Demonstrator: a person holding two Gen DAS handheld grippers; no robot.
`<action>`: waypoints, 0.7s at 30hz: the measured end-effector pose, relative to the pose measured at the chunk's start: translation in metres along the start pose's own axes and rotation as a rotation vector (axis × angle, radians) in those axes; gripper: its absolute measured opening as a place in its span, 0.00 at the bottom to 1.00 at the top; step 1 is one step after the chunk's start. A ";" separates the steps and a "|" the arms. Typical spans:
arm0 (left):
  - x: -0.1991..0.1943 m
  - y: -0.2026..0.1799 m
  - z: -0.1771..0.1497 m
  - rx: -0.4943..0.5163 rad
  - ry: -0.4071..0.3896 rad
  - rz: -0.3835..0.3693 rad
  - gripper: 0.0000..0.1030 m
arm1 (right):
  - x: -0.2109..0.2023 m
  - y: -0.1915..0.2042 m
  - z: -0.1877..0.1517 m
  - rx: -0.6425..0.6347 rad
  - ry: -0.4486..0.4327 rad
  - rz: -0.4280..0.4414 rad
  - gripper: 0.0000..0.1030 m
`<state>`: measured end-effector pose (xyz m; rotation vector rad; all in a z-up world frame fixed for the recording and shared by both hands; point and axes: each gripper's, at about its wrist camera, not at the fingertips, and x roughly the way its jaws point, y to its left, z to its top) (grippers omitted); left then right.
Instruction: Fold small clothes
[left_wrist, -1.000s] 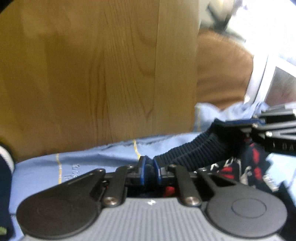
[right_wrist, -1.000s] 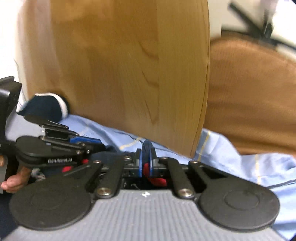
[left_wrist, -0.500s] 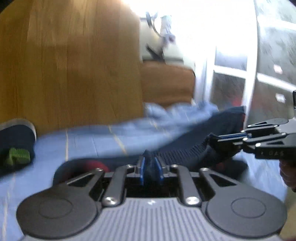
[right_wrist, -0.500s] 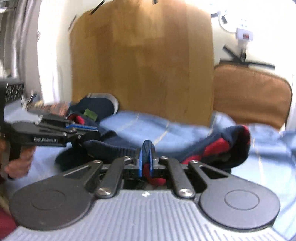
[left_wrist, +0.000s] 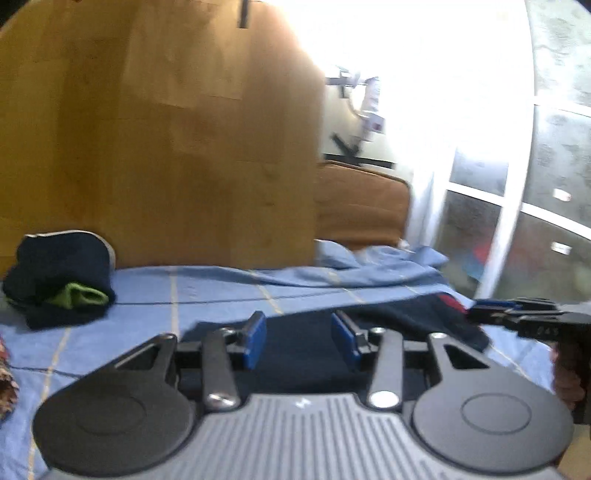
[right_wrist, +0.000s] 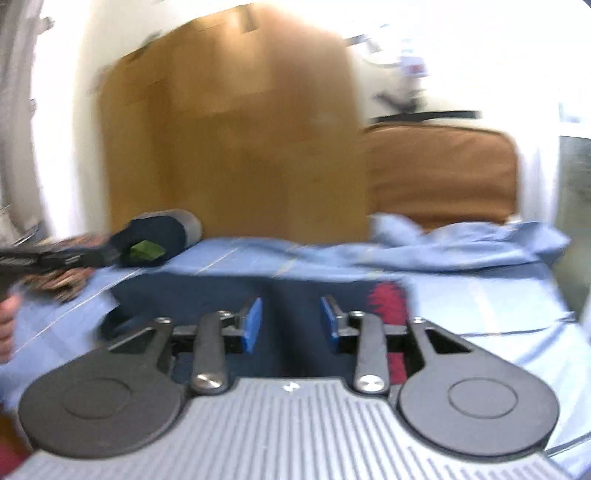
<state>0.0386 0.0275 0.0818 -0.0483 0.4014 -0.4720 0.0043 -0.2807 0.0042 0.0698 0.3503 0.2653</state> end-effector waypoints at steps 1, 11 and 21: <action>0.004 0.002 0.001 0.001 0.003 0.035 0.39 | 0.004 -0.007 0.000 0.009 -0.015 -0.062 0.50; 0.070 0.078 -0.020 -0.294 0.280 0.203 0.14 | 0.061 -0.076 -0.015 0.319 0.155 -0.064 0.14; 0.069 0.052 -0.033 -0.239 0.279 0.254 0.19 | 0.069 -0.103 -0.032 0.460 0.139 -0.135 0.16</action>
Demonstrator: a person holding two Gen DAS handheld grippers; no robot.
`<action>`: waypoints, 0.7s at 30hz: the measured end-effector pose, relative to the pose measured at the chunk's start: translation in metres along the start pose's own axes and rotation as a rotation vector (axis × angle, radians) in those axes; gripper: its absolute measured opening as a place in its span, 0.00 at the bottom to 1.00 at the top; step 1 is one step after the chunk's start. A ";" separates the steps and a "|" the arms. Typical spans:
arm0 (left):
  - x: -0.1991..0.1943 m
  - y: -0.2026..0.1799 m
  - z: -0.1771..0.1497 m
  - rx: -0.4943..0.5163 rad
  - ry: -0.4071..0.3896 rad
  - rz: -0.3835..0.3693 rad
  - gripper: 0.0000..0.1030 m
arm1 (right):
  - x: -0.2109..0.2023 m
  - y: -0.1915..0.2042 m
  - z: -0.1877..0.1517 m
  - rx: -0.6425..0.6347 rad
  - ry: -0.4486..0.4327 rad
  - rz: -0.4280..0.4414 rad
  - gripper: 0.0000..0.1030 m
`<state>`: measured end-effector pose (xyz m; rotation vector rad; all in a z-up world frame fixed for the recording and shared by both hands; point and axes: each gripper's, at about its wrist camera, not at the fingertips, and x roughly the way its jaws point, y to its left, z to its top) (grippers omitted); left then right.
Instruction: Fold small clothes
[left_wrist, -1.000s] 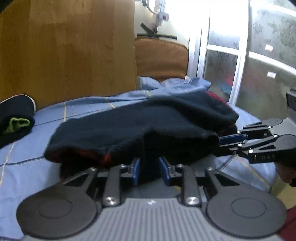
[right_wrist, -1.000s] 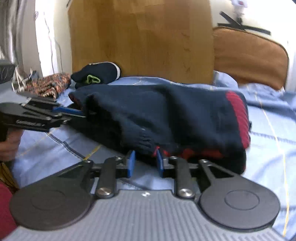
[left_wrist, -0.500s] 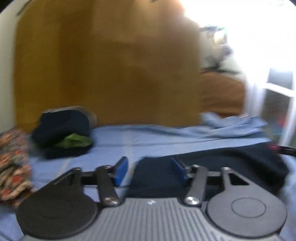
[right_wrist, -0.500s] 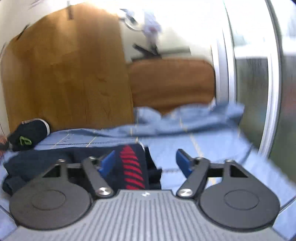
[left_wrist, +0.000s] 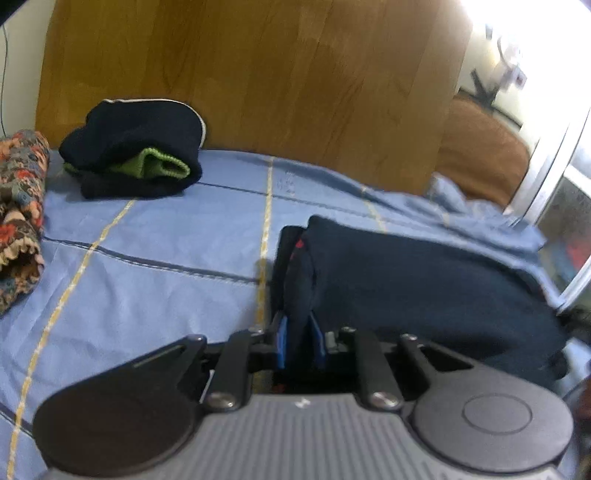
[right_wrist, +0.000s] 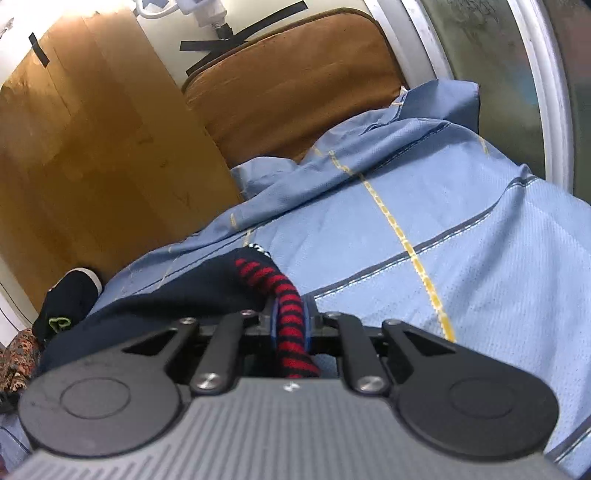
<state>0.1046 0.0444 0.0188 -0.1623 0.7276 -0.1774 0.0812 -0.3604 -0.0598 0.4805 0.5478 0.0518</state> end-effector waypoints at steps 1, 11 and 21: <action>0.002 -0.001 -0.002 0.017 -0.004 0.023 0.20 | -0.003 0.003 -0.001 -0.022 -0.005 -0.012 0.20; -0.045 0.014 0.017 -0.008 -0.184 0.030 0.34 | -0.048 0.019 0.012 -0.161 -0.187 -0.115 0.60; -0.005 -0.050 0.019 0.181 -0.199 -0.104 0.48 | -0.004 0.108 0.005 -0.395 -0.204 0.035 0.59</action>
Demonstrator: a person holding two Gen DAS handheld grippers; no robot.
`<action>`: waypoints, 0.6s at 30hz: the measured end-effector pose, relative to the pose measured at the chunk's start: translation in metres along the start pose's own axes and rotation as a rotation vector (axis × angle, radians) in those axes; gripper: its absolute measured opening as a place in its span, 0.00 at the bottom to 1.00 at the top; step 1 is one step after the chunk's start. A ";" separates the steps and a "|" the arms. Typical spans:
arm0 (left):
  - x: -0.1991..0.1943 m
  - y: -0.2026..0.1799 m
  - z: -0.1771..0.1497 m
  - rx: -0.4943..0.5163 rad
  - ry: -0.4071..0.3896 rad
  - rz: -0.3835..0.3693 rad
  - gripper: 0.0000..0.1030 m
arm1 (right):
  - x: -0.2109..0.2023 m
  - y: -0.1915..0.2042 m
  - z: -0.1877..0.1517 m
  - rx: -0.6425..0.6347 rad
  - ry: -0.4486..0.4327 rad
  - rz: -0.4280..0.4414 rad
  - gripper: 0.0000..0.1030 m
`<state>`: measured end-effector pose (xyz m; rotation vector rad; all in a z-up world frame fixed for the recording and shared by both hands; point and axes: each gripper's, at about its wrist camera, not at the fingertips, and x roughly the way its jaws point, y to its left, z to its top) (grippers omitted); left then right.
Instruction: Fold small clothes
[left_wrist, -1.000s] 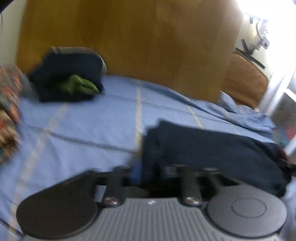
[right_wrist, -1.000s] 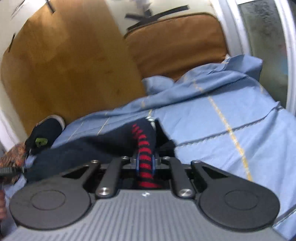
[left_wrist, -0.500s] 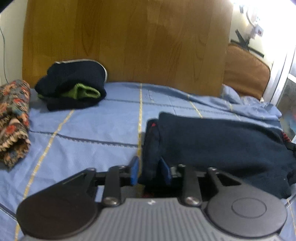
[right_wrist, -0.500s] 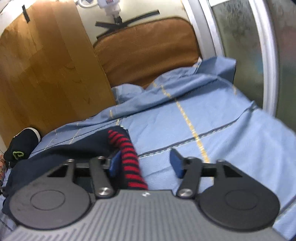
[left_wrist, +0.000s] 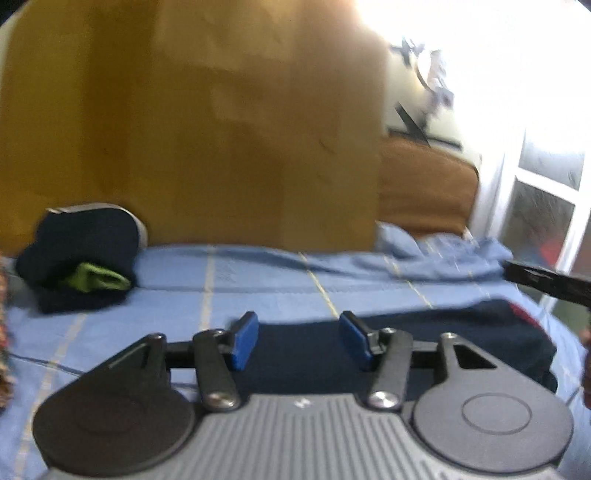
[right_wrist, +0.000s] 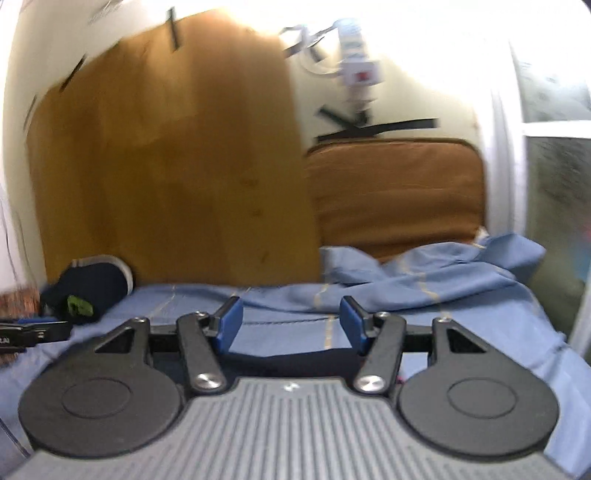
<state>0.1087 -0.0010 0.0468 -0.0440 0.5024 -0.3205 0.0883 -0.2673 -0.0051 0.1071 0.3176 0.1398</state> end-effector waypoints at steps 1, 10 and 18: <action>0.010 -0.004 -0.005 0.007 0.026 -0.003 0.48 | 0.011 0.002 -0.003 -0.006 0.025 -0.002 0.59; 0.035 -0.023 -0.038 0.157 0.060 0.071 0.56 | 0.052 -0.018 -0.042 0.018 0.135 -0.029 0.59; 0.038 -0.023 -0.038 0.168 0.069 0.070 0.66 | 0.051 -0.019 -0.045 0.017 0.133 -0.027 0.59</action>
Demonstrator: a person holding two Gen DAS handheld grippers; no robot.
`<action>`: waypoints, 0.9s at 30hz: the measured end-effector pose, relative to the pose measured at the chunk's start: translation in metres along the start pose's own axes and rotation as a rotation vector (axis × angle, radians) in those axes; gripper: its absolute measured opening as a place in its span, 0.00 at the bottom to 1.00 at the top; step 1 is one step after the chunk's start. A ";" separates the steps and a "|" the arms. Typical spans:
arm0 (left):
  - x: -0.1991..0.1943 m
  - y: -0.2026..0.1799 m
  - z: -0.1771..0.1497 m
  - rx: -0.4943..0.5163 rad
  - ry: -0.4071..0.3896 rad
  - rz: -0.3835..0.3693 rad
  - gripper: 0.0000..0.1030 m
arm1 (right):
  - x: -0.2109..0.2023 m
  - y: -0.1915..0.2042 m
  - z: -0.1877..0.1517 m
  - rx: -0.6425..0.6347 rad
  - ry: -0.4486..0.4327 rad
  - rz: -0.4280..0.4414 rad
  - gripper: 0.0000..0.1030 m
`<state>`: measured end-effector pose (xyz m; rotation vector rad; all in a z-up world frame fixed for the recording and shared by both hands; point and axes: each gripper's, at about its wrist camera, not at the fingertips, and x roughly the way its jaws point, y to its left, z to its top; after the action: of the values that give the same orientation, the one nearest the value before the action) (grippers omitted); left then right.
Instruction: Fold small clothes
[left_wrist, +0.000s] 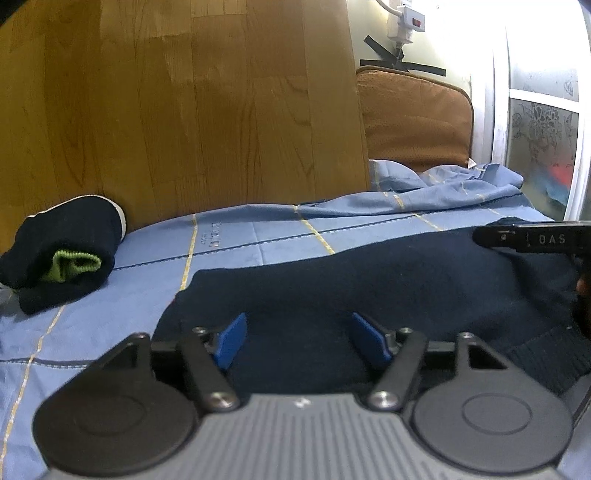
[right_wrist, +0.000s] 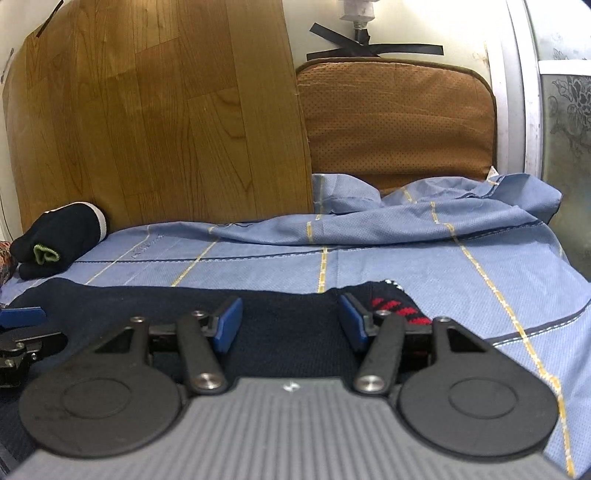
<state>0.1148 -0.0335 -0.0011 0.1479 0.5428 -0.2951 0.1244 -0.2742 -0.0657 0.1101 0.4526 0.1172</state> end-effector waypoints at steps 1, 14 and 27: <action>0.000 0.001 0.000 -0.002 0.002 -0.004 0.67 | 0.000 0.000 0.000 0.001 -0.001 0.000 0.60; 0.003 0.003 0.000 -0.008 0.016 -0.049 0.88 | -0.001 0.001 0.000 0.004 -0.002 0.002 0.63; 0.004 0.001 0.000 0.008 0.021 -0.045 0.88 | 0.000 0.002 0.000 -0.002 0.002 0.009 0.67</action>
<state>0.1183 -0.0339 -0.0027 0.1465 0.5666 -0.3395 0.1243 -0.2717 -0.0655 0.1099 0.4537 0.1267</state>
